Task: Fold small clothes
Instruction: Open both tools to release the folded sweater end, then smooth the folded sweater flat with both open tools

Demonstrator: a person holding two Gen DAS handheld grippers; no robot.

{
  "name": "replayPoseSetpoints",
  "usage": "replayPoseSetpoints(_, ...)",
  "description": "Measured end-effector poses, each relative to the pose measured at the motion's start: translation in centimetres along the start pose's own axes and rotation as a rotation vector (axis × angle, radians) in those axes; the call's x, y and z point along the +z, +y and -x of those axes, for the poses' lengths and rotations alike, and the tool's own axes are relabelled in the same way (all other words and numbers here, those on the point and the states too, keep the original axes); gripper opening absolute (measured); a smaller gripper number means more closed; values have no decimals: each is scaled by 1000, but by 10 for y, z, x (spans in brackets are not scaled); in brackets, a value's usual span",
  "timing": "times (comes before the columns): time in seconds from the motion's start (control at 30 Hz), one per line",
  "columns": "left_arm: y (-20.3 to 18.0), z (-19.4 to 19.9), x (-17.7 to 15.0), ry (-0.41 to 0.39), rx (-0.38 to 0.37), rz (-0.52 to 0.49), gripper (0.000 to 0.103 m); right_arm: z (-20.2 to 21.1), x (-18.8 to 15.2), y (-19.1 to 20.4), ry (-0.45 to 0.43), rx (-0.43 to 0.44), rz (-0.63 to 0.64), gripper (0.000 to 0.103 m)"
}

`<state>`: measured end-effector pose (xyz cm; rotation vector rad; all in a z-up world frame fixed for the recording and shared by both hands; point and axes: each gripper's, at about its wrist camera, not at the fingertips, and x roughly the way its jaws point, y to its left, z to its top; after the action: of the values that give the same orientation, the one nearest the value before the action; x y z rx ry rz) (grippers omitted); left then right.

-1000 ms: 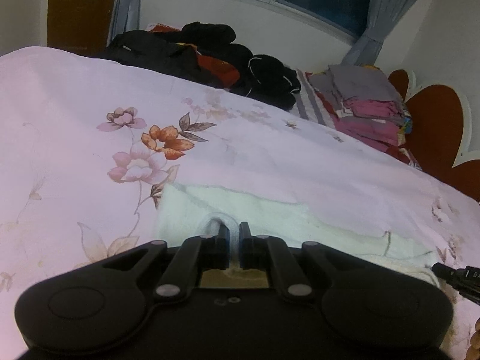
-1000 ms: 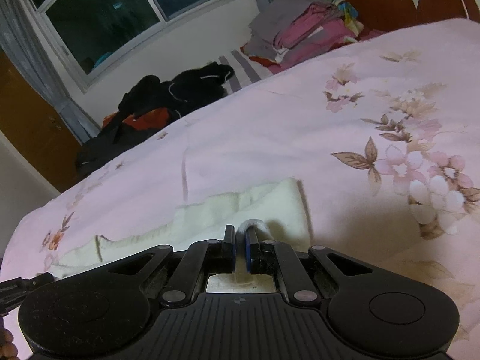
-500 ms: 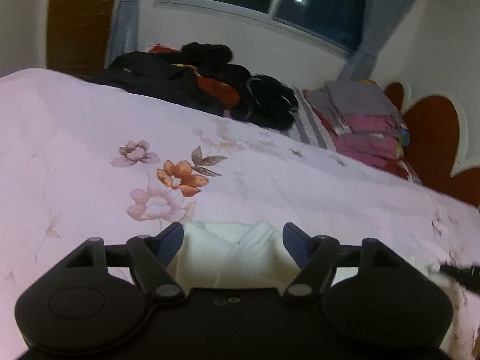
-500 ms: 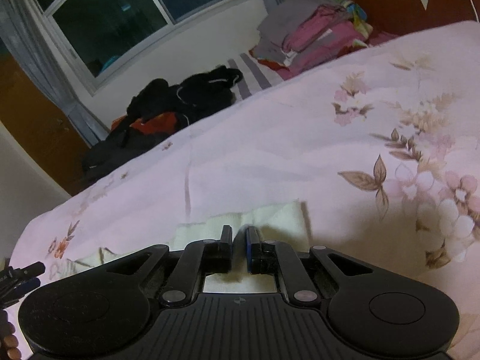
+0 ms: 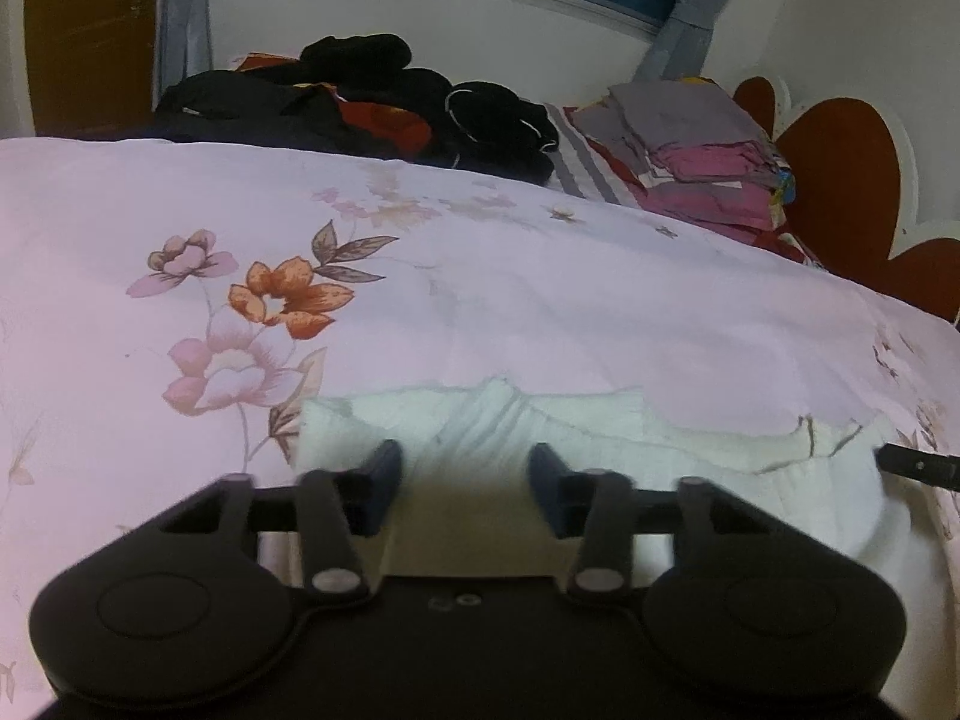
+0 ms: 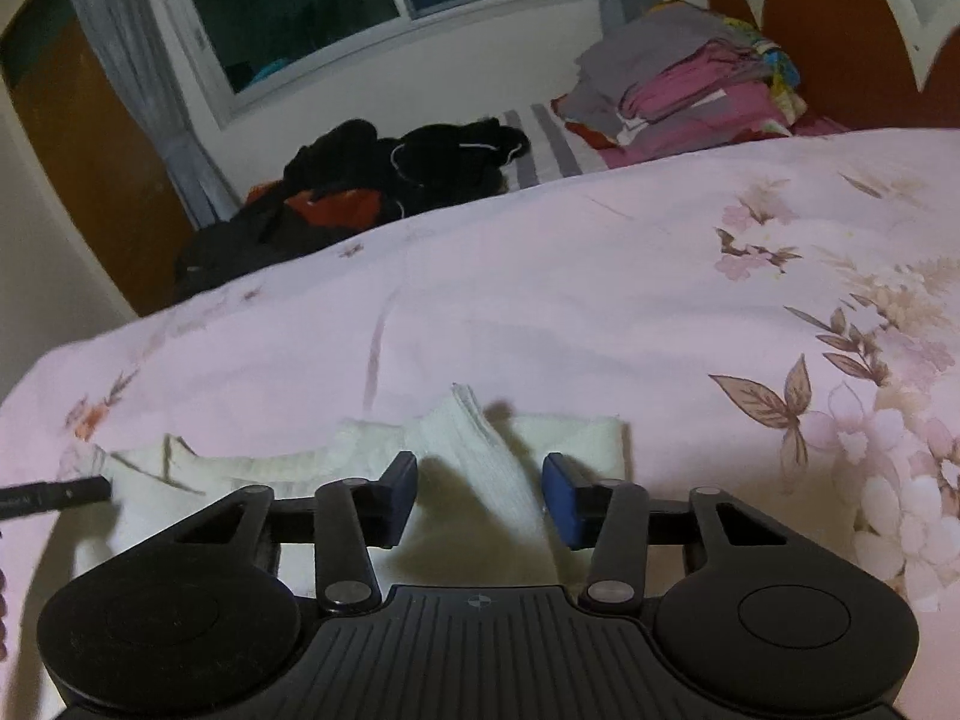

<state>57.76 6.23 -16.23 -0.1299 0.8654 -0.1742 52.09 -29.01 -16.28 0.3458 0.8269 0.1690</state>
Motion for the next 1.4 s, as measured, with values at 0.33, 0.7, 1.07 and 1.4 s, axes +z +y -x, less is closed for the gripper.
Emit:
replayPoseSetpoints(0.33,0,40,-13,-195,-17,16,4,23,-2,9,-113,17,73,3)
replayPoseSetpoints(0.7,-3,9,-23,-124,101,-5,16,-6,-12,4,-40,-90,18,3)
replayPoseSetpoints(1.07,0,64,-30,-179,73,19,59,40,-19,30,-101,-71,68,16)
replayPoseSetpoints(1.4,-48,60,-57,-78,-32,-55,59,34,-52,91,-49,13,157,40)
